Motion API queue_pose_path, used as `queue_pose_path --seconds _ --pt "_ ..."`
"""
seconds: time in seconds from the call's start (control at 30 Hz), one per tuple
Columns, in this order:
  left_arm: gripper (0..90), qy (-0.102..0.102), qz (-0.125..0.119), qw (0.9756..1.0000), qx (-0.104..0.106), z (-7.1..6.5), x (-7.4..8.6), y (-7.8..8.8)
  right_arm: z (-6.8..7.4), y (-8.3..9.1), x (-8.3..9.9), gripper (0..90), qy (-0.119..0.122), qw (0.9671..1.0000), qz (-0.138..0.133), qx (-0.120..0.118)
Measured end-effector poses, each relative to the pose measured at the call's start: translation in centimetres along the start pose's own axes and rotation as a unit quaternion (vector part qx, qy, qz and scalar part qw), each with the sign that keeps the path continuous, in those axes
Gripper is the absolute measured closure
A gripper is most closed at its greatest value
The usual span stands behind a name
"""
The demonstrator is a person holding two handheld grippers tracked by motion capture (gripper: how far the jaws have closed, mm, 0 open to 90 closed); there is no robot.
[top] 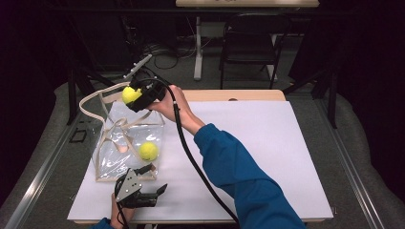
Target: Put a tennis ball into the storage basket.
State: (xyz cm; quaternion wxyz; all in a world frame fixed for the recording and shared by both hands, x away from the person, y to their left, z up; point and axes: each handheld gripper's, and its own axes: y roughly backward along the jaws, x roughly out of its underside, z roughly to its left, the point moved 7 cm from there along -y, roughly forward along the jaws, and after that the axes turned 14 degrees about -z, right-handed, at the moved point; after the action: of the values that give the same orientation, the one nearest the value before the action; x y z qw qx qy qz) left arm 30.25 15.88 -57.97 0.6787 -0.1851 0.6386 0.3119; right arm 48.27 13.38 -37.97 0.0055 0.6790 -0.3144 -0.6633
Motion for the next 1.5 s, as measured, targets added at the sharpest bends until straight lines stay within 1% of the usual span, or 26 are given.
queue_pose_path --seconds 0.13,0.17,0.2,0.47,0.8,0.9,1.17,1.5 --pt "15.9 0.001 0.0 1.0 0.0 0.0 0.0 0.0 0.0 0.0 0.0 26.5 0.0 1.0 0.0 0.0" --pt "15.9 0.001 0.0 1.0 0.0 -0.1 0.0 0.0 0.3 -0.2 0.3 26.4 -0.001 0.9999 0.009 -0.008" --pt "15.8 0.001 0.0 1.0 0.0 -0.1 0.0 0.0 0.4 -0.4 0.4 26.4 -0.001 0.9998 0.014 -0.01" --pt "15.9 0.003 -0.001 1.0 -0.001 0.0 0.0 0.0 0.8 -0.7 0.7 26.4 -0.001 0.9996 0.024 -0.017" --pt "15.9 0.0 0.0 1.0 0.001 -0.1 0.0 -0.1 0.9 -0.7 0.9 26.4 -0.004 0.9995 0.025 -0.019" --pt "15.9 0.0 0.0 1.0 0.001 -0.1 0.0 -0.1 1.0 -0.7 0.9 26.4 -0.001 0.9994 0.028 -0.019" --pt "15.9 0.0 0.0 1.0 0.001 -0.1 0.0 -0.1 0.9 -0.9 1.2 26.4 -0.006 0.999 0.039 -0.023" --pt "15.9 0.0 0.001 1.0 0.001 -0.1 0.0 -0.1 1.0 -1.1 1.3 26.4 -0.006 0.9988 0.041 -0.024"
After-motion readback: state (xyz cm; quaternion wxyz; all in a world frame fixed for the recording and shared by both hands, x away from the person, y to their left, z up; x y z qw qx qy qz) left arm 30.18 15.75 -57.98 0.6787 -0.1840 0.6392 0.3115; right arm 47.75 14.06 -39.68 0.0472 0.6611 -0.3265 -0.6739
